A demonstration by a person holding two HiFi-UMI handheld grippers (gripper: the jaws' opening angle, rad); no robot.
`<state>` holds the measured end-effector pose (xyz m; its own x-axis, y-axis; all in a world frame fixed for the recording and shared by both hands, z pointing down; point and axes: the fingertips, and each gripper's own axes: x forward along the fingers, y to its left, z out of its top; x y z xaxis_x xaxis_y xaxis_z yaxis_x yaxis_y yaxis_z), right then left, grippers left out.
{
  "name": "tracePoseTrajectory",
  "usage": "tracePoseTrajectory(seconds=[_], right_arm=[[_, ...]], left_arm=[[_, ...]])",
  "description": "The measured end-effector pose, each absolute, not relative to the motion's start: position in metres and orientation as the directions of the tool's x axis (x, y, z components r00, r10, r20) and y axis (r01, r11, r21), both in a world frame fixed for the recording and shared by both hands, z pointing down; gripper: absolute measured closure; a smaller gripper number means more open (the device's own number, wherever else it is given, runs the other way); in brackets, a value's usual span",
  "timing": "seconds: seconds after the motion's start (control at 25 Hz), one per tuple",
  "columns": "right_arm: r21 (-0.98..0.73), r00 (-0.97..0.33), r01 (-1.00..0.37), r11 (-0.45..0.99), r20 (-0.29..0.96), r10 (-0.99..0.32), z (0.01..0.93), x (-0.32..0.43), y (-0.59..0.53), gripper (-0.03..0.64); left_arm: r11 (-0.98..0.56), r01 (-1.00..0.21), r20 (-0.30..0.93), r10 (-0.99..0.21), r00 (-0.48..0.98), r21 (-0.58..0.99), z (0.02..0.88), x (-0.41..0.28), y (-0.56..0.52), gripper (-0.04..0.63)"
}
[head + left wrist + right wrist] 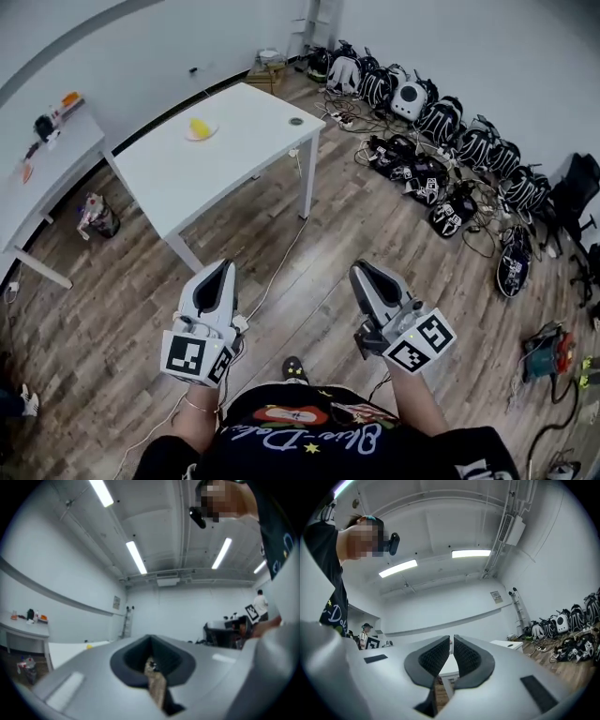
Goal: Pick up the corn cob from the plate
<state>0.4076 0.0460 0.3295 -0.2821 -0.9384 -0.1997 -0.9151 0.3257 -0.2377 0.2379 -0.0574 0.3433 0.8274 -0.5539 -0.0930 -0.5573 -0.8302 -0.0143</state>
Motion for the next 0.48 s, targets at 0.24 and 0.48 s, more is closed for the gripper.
tracePoseTrajectory(seconds=[0.24,0.48], right_arm=[[-0.290,-0.405,-0.857,0.426,-0.134,-0.905,0.348,0.402,-0.067,0.600],[-0.310,-0.510,-0.799,0.515,-0.102,-0.854,0.368,0.419,-0.188,0.600]], left_arm=[[-0.730,-0.684,-0.052,-0.683,0.728,0.005,0.362,0.223,-0.130,0.607],[-0.617,-0.787,0.007,-0.787,0.617,0.014,0.390,0.222,-0.211,0.607]])
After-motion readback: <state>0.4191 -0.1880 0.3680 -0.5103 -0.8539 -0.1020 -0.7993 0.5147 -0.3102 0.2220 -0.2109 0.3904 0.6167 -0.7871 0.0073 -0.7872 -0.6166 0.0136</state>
